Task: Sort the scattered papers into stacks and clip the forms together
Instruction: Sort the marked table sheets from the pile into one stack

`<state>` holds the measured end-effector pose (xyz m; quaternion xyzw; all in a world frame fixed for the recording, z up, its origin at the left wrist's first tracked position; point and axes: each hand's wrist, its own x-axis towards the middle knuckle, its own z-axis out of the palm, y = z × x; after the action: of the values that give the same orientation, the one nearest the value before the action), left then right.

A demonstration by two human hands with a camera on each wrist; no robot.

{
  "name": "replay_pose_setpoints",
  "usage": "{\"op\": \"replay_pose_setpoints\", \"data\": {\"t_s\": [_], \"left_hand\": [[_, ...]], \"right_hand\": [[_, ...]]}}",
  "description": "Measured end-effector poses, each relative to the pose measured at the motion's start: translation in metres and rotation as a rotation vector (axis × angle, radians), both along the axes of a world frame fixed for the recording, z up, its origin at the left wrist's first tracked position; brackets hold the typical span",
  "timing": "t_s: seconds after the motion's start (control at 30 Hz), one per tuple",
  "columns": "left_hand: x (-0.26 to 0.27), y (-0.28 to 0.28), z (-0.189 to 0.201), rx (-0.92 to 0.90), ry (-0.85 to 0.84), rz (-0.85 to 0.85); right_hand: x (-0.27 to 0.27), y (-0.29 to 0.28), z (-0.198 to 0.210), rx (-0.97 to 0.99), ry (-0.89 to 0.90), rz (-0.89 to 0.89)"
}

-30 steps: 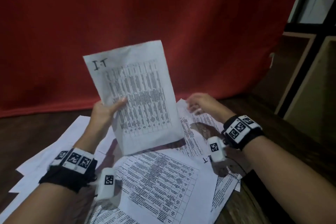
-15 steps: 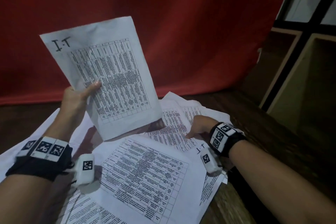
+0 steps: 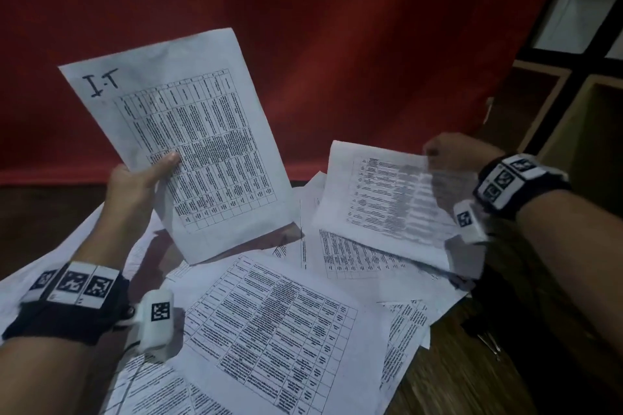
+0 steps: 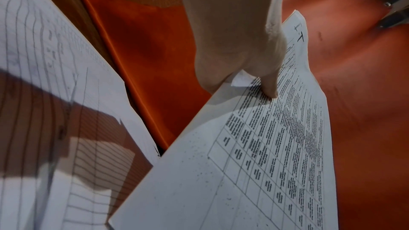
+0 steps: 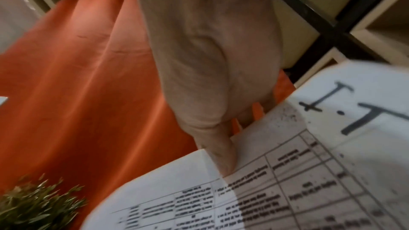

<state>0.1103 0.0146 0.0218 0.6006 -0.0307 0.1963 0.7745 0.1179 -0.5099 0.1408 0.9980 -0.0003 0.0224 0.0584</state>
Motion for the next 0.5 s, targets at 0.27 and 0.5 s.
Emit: {"op": "replay_pose_setpoints", "data": {"t_s": [0.27, 0.5], "left_hand": [[-0.003, -0.008, -0.006, 0.042, 0.017, -0.004], [-0.003, -0.017, 0.002, 0.043, 0.034, -0.011]], "right_hand": [[0.016, 0.082, -0.011, -0.588, -0.045, 0.301], [0.023, 0.177, -0.116, -0.434, -0.192, 0.769]]}}
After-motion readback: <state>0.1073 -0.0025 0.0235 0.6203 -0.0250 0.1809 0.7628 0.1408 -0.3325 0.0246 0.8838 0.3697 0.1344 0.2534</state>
